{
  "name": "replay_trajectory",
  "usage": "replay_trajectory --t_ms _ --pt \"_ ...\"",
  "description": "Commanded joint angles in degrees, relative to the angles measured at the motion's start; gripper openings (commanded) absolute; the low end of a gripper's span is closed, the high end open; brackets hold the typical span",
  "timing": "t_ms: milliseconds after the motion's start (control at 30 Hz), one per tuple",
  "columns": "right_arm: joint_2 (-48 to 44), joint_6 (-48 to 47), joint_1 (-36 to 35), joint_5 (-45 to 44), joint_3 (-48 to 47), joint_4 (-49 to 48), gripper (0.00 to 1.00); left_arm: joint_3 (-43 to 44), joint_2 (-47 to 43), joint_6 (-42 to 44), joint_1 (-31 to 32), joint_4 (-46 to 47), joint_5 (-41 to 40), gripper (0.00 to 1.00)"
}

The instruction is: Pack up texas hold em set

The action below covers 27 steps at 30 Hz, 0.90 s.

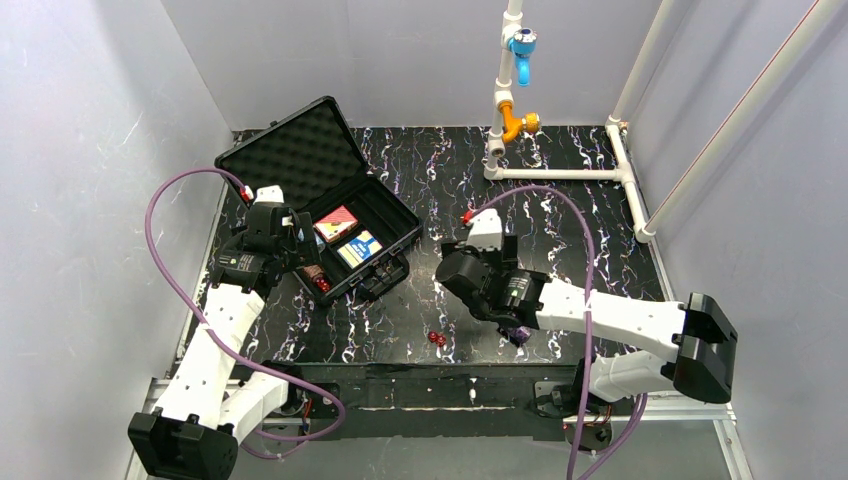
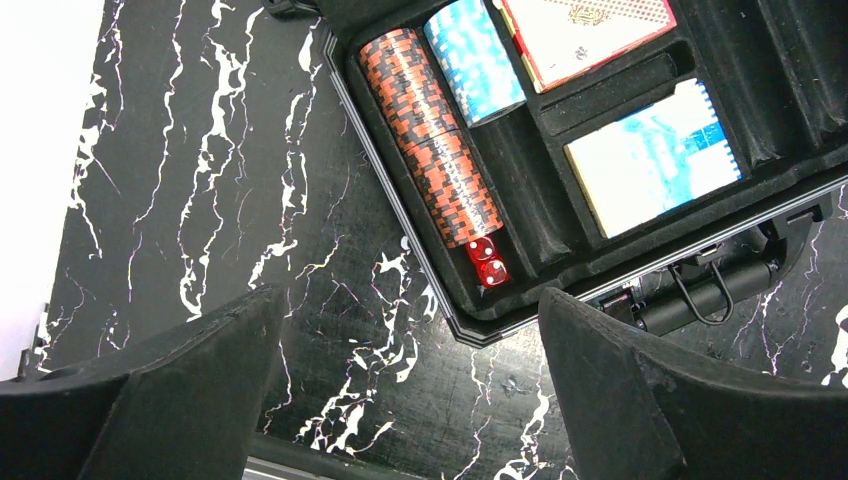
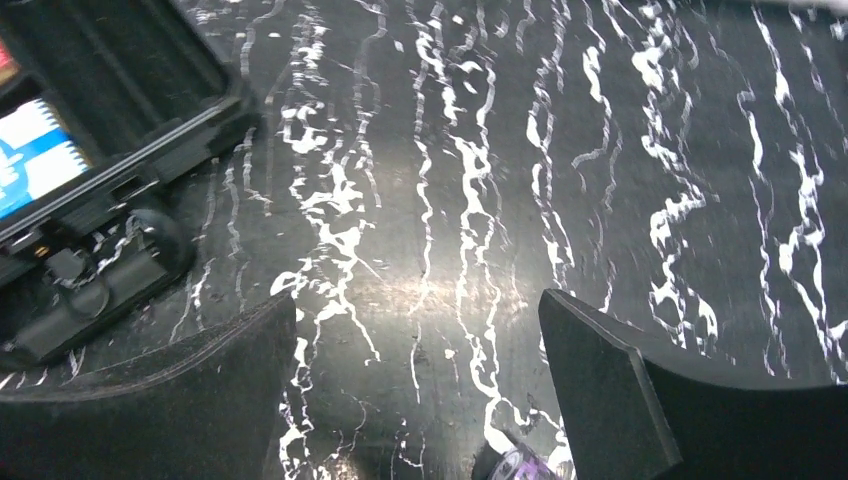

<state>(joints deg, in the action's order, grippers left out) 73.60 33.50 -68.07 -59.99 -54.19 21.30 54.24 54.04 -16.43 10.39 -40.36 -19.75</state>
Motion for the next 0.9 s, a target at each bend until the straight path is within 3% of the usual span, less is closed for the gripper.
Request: replay_trajectory --t_ms 0,300,433,867 --pt "-0.18 21.15 4.13 -3.29 -3.38 14.64 0.98 -0.19 -1.39 0.6 -0.03 -0.33 -0.61 0.98" --pt "3.34 32.69 22.65 14.17 -4.09 25.92 0.98 -0.27 -1.56 0.78 -0.03 -0.25 0.49 0.98" --pt "2.74 28.41 24.37 19.0 -1.62 22.65 0.98 -0.45 -1.98 0.86 -0.03 -0.25 0.59 0.98" --pt "-2.32 28.55 24.83 29.54 3.83 30.43 0.98 -0.62 -2.04 1.0 -0.04 -0.24 1.09 0.98"
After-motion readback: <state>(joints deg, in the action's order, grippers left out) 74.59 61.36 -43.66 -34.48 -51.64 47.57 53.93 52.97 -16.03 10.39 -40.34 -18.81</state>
